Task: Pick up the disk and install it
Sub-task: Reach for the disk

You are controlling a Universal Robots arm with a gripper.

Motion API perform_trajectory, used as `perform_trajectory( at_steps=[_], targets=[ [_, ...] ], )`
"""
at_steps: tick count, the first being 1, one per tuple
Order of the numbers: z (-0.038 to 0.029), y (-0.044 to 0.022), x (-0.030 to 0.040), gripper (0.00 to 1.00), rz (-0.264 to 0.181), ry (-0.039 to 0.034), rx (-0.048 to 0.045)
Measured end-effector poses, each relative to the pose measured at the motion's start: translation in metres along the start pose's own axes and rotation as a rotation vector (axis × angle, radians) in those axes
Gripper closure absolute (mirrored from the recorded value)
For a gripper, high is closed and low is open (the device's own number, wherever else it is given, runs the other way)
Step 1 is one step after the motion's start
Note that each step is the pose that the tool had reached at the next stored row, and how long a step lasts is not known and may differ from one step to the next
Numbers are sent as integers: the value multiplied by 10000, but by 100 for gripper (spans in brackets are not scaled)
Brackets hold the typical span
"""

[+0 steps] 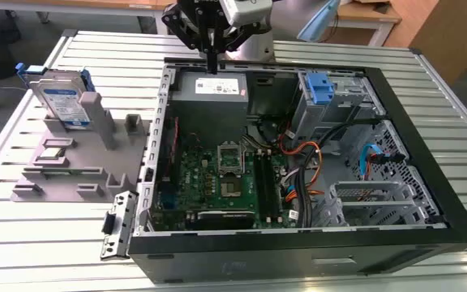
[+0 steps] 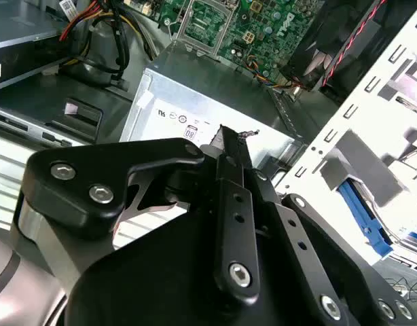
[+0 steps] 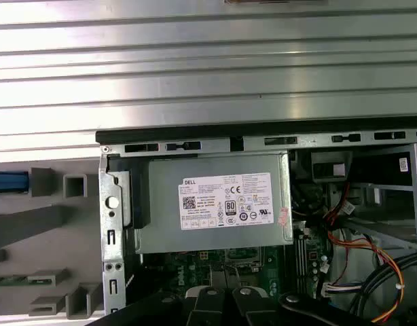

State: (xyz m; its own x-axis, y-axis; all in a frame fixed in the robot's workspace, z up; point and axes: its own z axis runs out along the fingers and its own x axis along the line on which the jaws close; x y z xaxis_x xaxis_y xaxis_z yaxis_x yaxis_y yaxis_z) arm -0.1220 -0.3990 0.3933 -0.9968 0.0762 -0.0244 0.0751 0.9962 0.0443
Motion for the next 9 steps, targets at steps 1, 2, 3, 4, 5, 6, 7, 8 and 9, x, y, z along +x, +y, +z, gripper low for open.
perform_trajectory(
  at_steps=[1, 2, 3, 4, 5, 6, 7, 8, 9],
  targets=[
    [0, 0, 0, 90, -1, 0, -1],
    [0, 0, 0, 90, 0, 0, -1],
    [0, 0, 0, 90, 0, 0, 0],
    [0, 0, 0, 90, 0, 0, -1],
    [0, 0, 1, 90, 0, -1, -1],
    [0, 0, 4, 90, 1, 0, 0],
    [0, 0, 7, 90, 1, 0, 0],
    [0, 0, 9, 90, 1, 0, 0],
    [0, -1, 9, 90, 0, 0, 0]
  ],
)
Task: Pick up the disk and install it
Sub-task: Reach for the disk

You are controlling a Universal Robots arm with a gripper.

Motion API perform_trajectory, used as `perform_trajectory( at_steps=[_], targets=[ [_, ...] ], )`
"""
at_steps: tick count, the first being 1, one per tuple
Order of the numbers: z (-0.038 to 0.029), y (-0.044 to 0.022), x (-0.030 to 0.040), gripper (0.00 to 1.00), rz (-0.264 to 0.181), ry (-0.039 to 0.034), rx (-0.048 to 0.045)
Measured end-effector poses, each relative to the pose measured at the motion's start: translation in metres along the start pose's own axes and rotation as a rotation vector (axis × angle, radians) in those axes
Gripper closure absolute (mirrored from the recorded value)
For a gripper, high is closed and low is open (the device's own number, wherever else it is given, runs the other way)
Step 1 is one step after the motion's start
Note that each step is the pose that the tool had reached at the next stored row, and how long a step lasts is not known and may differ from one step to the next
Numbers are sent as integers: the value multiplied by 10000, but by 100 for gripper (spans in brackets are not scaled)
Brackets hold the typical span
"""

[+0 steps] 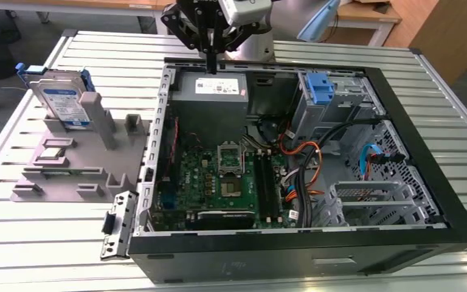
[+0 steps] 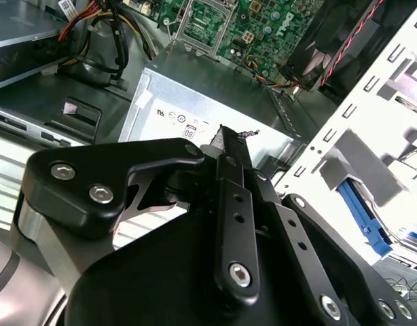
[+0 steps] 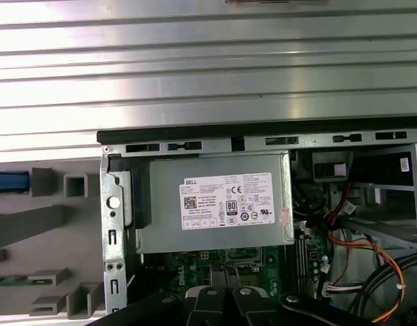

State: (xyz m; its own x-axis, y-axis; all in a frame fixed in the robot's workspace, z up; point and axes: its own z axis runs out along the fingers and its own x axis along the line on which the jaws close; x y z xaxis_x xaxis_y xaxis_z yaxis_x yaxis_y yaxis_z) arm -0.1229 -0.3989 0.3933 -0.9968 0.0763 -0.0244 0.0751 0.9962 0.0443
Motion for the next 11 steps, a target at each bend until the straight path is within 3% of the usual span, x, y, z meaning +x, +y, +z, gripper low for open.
perform_trajectory(
  at_steps=[11],
  targets=[
    [0, -2, 31, 90, -1, 0, -1]
  ],
)
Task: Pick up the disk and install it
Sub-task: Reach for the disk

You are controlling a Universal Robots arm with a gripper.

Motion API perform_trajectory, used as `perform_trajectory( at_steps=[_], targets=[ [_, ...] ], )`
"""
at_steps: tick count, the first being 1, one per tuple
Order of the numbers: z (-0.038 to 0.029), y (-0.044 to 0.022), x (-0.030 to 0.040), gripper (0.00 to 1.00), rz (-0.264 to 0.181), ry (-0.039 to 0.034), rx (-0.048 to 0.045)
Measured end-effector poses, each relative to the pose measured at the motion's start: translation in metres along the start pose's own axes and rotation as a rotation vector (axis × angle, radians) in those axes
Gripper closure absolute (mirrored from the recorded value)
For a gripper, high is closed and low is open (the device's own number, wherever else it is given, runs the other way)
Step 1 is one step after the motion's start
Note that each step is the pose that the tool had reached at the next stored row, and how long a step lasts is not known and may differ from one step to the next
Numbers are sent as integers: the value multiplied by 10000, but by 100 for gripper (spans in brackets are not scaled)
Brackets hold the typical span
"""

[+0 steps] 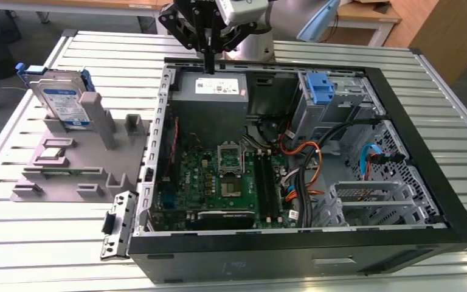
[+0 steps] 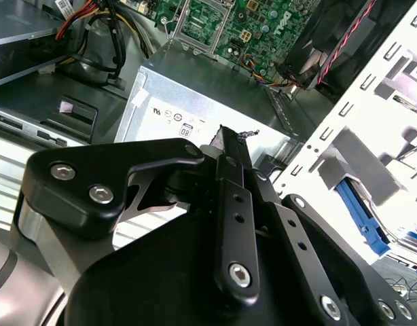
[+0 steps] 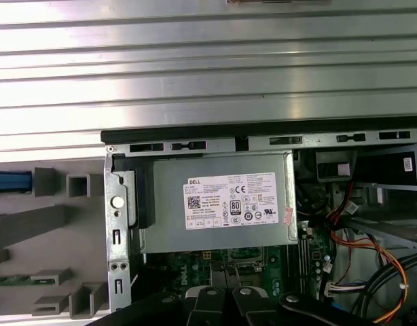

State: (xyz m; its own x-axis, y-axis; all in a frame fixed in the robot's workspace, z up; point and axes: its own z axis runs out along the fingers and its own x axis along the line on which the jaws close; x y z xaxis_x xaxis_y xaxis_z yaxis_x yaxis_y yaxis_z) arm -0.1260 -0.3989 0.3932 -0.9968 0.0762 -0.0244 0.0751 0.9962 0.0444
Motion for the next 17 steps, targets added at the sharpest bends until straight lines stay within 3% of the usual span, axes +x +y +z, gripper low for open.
perform_trajectory(
  at_steps=[11, 17],
  targets=[
    [0, -3, 43, 90, 0, 0, 0],
    [-1, -10, 126, 90, 0, -1, 0]
  ],
)
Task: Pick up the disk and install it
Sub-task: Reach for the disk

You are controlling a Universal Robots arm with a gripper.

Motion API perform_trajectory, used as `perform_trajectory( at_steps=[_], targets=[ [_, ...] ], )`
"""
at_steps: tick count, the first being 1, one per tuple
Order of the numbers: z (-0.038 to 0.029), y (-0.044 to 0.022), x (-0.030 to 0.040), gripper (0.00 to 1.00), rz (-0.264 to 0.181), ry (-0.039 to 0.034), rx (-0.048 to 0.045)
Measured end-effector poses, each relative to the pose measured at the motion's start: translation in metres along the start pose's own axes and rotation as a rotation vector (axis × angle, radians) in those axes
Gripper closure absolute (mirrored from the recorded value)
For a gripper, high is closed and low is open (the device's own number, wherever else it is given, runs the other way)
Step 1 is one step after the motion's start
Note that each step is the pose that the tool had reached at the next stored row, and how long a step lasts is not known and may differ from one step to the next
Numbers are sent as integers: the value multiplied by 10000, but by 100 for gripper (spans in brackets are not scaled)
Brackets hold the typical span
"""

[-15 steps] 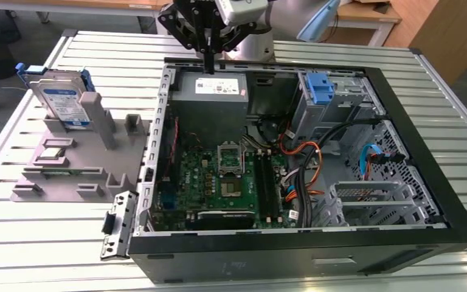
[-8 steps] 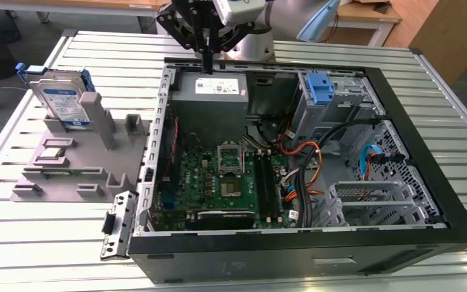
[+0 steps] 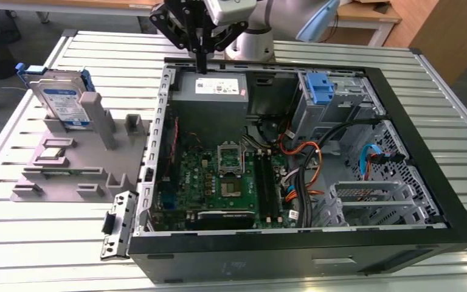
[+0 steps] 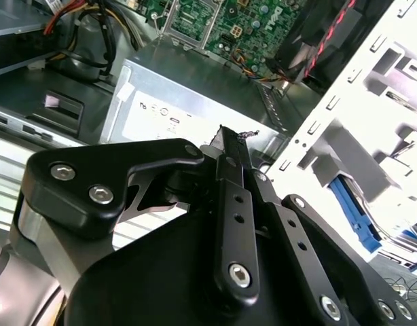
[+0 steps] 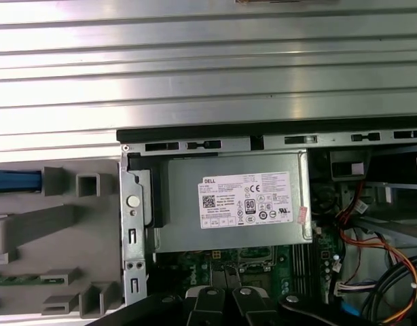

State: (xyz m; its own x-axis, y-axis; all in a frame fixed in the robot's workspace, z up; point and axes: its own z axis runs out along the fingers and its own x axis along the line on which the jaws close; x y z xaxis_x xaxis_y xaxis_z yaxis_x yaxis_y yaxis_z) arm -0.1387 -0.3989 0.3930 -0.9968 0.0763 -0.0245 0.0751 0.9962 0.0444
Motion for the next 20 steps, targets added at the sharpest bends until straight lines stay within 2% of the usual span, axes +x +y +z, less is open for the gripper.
perform_trajectory(
  at_steps=[5, 16, 20],
  targets=[
    [0, -5, 75, 90, 0, -1, -1],
    [-1, -6, 77, 90, 0, 0, 0],
    [-1, -8, 103, 90, 0, 0, 1]
  ],
)
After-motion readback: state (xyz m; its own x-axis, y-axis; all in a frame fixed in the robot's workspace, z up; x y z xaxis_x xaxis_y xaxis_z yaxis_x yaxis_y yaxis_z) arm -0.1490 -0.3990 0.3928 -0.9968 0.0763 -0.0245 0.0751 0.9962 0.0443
